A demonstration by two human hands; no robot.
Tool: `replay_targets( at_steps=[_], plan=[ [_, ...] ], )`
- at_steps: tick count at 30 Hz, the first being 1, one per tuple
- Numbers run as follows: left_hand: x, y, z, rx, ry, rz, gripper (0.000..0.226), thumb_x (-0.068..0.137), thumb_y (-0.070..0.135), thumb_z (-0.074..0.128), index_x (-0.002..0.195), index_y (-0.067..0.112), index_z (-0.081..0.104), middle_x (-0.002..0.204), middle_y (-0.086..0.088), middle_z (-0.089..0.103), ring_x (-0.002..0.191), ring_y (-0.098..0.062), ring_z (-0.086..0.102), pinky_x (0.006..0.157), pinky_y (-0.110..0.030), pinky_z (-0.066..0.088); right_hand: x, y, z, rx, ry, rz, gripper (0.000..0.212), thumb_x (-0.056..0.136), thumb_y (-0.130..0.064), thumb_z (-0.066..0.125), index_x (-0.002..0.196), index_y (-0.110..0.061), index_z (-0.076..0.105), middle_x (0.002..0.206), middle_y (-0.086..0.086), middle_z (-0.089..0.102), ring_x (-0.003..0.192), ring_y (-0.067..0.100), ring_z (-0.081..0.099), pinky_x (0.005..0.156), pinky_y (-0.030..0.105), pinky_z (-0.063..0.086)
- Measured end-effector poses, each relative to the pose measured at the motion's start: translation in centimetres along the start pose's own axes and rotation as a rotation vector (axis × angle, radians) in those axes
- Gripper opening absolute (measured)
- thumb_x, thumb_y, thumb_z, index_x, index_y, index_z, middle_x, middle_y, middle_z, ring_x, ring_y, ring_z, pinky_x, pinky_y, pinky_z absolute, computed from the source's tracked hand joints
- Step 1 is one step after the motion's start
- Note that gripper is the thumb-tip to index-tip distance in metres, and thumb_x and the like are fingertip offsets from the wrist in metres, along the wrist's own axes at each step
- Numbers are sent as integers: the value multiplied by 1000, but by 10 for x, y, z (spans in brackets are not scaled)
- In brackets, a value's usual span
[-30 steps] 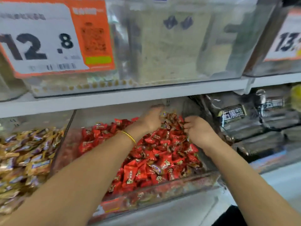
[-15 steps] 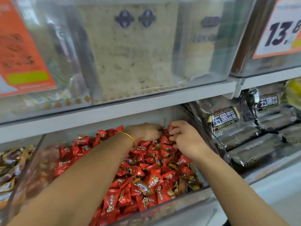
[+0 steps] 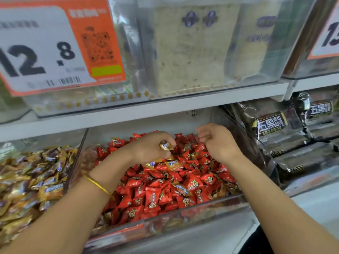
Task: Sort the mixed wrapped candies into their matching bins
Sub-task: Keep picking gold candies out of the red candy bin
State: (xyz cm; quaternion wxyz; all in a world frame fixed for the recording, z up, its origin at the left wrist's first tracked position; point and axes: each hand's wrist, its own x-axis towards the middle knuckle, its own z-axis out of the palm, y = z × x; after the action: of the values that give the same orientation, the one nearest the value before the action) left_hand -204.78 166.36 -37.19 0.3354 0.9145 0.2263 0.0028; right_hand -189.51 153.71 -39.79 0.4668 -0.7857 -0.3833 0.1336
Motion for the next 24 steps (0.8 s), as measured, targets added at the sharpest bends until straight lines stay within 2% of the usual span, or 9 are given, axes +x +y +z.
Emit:
replay_targets(
  at_steps=[2, 5, 7, 10, 12, 16, 18, 21, 24],
  plan=[
    [-8, -6, -2, -162, 80, -44, 28, 90, 13, 60, 115, 27, 59, 136, 3, 46, 125, -10, 42, 93, -22, 35, 0, -8, 4, 33, -31, -28, 36, 87, 14, 39, 109, -2, 62, 100, 11, 60, 89, 18, 56, 73, 21, 46],
    [-11, -10, -4, -330, 183, -86, 27, 88, 9, 62, 110, 24, 61, 131, -1, 50, 111, -9, 50, 78, -14, 41, 2, -17, 14, 48, -115, -36, 35, 87, 14, 38, 107, -2, 62, 93, 12, 61, 83, 20, 59, 70, 23, 49],
    [-10, -13, -6, -394, 234, -111, 25, 88, 11, 64, 109, 25, 62, 131, -2, 52, 111, -9, 52, 80, -14, 42, 4, -18, 20, -7, -152, -43, 35, 87, 13, 38, 107, -2, 63, 94, 13, 62, 83, 20, 59, 67, 21, 48],
    [-11, -19, -6, -487, 274, -169, 25, 88, 15, 63, 111, 24, 62, 130, -5, 55, 120, -14, 50, 88, -23, 42, 9, -14, 27, -148, -154, -68, 42, 86, 15, 39, 113, -6, 63, 112, 13, 62, 100, 21, 58, 84, 27, 49],
    [-13, -21, -7, -568, 285, -192, 26, 89, 13, 62, 114, 18, 62, 124, -7, 60, 117, -17, 54, 79, -23, 46, 15, -10, 30, -324, -186, -105, 45, 87, 11, 43, 123, -10, 59, 127, 9, 58, 117, 22, 54, 100, 31, 43],
    [-13, -20, -7, -619, 307, -208, 23, 89, 10, 60, 110, 17, 62, 116, -7, 65, 109, -16, 61, 85, -25, 45, 20, -4, 34, -643, -376, -87, 52, 92, 2, 45, 139, -19, 45, 145, 4, 43, 133, 23, 40, 109, 30, 33],
    [-13, -18, -7, -700, 294, -200, 24, 92, 6, 55, 115, 12, 59, 110, -8, 67, 97, -15, 67, 71, -21, 48, 20, -4, 37, -672, -428, -89, 54, 89, 4, 46, 138, -19, 47, 144, 4, 45, 132, 22, 42, 108, 30, 35],
    [-15, -14, -8, -757, 298, -217, 29, 88, -1, 58, 114, 12, 60, 107, -8, 68, 89, -10, 69, 87, -21, 49, 17, -8, 35, -667, -388, -83, 47, 88, 7, 47, 128, -15, 58, 135, 5, 54, 123, 21, 51, 103, 29, 40],
    [-16, -14, -13, -789, 375, -213, 31, 83, -8, 62, 105, 13, 63, 102, -7, 67, 79, -6, 69, 82, -21, 52, 17, -8, 26, -558, -261, -57, 25, 88, -2, 57, 105, -13, 71, 119, 3, 64, 110, 20, 59, 98, 31, 45]
  ],
)
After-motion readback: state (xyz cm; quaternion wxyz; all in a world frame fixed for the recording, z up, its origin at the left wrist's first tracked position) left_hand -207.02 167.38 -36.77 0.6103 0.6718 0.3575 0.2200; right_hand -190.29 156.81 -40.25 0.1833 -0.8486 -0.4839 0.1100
